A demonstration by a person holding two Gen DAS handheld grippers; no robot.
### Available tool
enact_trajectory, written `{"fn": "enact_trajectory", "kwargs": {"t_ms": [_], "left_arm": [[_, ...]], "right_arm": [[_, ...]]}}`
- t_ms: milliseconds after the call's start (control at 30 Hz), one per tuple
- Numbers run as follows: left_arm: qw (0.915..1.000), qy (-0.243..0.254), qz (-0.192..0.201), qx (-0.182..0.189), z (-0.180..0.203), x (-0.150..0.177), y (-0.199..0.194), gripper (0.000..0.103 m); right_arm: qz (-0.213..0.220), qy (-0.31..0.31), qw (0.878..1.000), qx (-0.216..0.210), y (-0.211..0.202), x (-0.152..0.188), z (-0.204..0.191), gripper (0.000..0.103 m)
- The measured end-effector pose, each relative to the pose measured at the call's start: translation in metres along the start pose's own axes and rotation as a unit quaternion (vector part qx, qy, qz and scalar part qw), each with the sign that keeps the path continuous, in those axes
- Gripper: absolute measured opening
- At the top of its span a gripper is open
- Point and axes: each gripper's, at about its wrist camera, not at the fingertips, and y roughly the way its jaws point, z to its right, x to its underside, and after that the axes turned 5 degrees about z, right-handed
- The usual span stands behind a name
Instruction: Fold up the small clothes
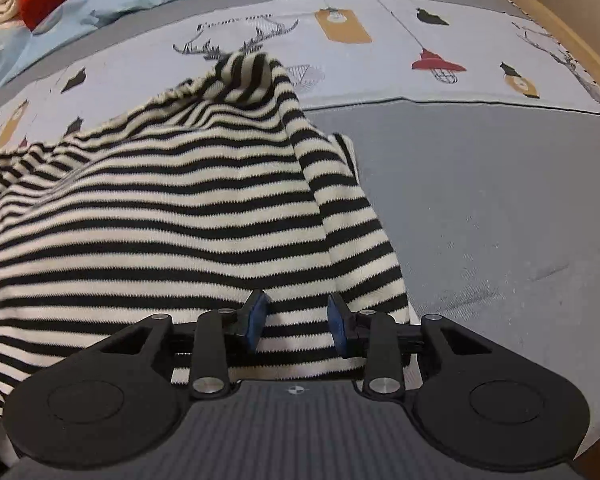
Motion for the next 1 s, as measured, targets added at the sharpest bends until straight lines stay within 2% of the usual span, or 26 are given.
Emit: {"fn": "enact_trajectory", "kwargs": {"t_ms": [100,167,233,300,400,467,533,633,767,833,933,1000], "left_arm": [[0.9993,-0.013,0.036,0.001,-0.004,-0.010,-0.003,0.058],[0.9997,-0.019,0.017,0.006,-0.005,-0.013,0.007,0.058],[0.9995,-0.027,-0.013,0.006,-0.005,-0.010,0.023,0.060],[0.9993,-0.033,-0.019,-0.003,-0.006,-0.007,0.032,0.064],[0.9995,-0.029,0.007,-0.014,-0.004,-0.014,0.021,0.064],[0.9984,-0.038,0.042,-0.005,-0.006,-0.018,0.009,0.065],[0.9964,-0.051,0.066,0.014,-0.008,-0.022,-0.001,0.068],[0.9967,-0.053,0.051,0.034,-0.008,-0.025,0.004,0.070],[0.9982,-0.048,0.037,0.005,-0.013,-0.027,0.022,0.062],[0.9981,-0.055,0.026,-0.011,-0.022,-0.026,0.033,0.061],[0.9958,-0.088,0.024,0.007,-0.037,-0.026,0.039,0.062],[0.9943,-0.097,0.044,0.002,-0.041,-0.030,0.029,0.060]], "right_arm": [[0.046,0.012,0.999,-0.010,-0.012,-0.006,0.001,0.035],[0.057,0.015,0.998,-0.012,-0.013,-0.007,0.002,0.036],[0.037,0.012,0.999,-0.004,-0.002,-0.007,0.003,0.036],[-0.001,0.003,1.000,0.010,0.018,-0.005,0.006,0.036],[0.005,-0.005,1.000,0.009,0.017,-0.007,0.003,0.037],[0.014,0.002,1.000,0.005,0.012,-0.008,0.005,0.037],[0.042,0.021,0.999,-0.004,0.004,-0.011,0.007,0.037],[0.073,0.045,0.996,0.007,-0.002,-0.016,0.016,0.037],[0.056,0.043,0.997,0.016,0.006,-0.017,0.019,0.037],[0.024,0.039,0.999,0.024,0.017,-0.015,0.020,0.037],[0.006,0.037,0.999,0.027,0.024,-0.014,0.022,0.037],[0.007,0.037,0.999,0.026,0.022,-0.015,0.021,0.037]]}}
